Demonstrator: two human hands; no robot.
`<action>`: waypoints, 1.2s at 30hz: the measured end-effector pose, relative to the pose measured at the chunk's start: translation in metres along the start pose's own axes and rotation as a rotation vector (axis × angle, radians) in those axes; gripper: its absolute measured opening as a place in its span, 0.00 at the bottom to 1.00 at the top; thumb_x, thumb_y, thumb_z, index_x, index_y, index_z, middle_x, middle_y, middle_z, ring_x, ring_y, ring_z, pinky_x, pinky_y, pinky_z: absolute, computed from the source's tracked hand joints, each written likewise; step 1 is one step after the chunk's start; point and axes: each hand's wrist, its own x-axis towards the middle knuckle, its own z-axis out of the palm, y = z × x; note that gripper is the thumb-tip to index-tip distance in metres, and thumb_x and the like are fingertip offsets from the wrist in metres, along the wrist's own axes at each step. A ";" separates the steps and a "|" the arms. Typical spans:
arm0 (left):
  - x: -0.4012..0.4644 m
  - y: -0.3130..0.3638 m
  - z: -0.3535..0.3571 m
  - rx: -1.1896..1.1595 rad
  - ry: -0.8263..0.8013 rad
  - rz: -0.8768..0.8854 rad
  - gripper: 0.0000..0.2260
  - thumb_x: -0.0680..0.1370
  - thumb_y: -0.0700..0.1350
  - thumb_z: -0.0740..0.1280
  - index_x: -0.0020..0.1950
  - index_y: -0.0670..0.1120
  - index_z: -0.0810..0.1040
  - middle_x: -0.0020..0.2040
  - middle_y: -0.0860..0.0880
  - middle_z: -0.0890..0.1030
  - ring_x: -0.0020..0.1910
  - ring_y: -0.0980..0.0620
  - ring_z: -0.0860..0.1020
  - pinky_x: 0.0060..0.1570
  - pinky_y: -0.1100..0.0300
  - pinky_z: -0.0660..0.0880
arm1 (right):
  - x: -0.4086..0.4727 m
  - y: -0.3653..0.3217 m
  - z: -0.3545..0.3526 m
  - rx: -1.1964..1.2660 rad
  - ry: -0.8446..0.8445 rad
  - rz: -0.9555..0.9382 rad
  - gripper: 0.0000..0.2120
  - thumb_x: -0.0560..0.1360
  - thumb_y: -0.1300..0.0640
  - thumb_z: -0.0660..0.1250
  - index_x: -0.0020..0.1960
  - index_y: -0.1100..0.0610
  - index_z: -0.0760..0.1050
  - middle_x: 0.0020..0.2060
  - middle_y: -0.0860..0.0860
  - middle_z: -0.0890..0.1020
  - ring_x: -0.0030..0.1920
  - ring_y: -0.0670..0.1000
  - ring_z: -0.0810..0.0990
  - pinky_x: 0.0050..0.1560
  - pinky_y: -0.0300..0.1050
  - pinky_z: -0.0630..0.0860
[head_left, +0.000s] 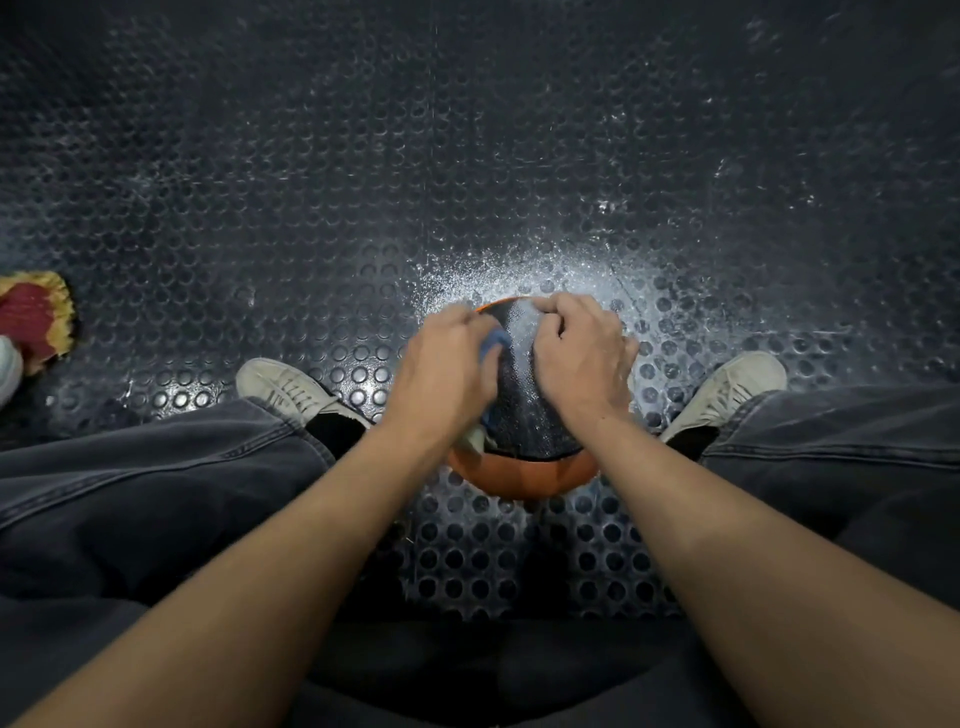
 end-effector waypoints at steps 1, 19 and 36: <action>0.009 -0.002 -0.002 0.014 0.014 -0.051 0.09 0.78 0.43 0.64 0.53 0.44 0.82 0.48 0.46 0.77 0.47 0.45 0.76 0.45 0.55 0.72 | -0.001 -0.002 0.002 -0.017 0.005 0.014 0.14 0.82 0.53 0.54 0.59 0.45 0.77 0.60 0.44 0.77 0.61 0.50 0.71 0.64 0.53 0.59; -0.058 -0.002 0.009 -0.068 -0.109 0.380 0.07 0.79 0.41 0.65 0.55 0.42 0.79 0.50 0.48 0.78 0.44 0.46 0.73 0.51 0.55 0.73 | 0.000 0.001 -0.009 0.116 0.056 0.046 0.12 0.80 0.54 0.57 0.52 0.47 0.80 0.53 0.46 0.83 0.56 0.52 0.75 0.64 0.55 0.66; -0.007 -0.013 0.007 -0.117 0.021 0.144 0.09 0.79 0.44 0.63 0.54 0.45 0.82 0.50 0.48 0.79 0.48 0.46 0.77 0.51 0.52 0.74 | -0.007 0.001 -0.006 0.121 0.039 0.020 0.11 0.81 0.52 0.57 0.53 0.45 0.79 0.51 0.42 0.80 0.57 0.48 0.71 0.65 0.52 0.62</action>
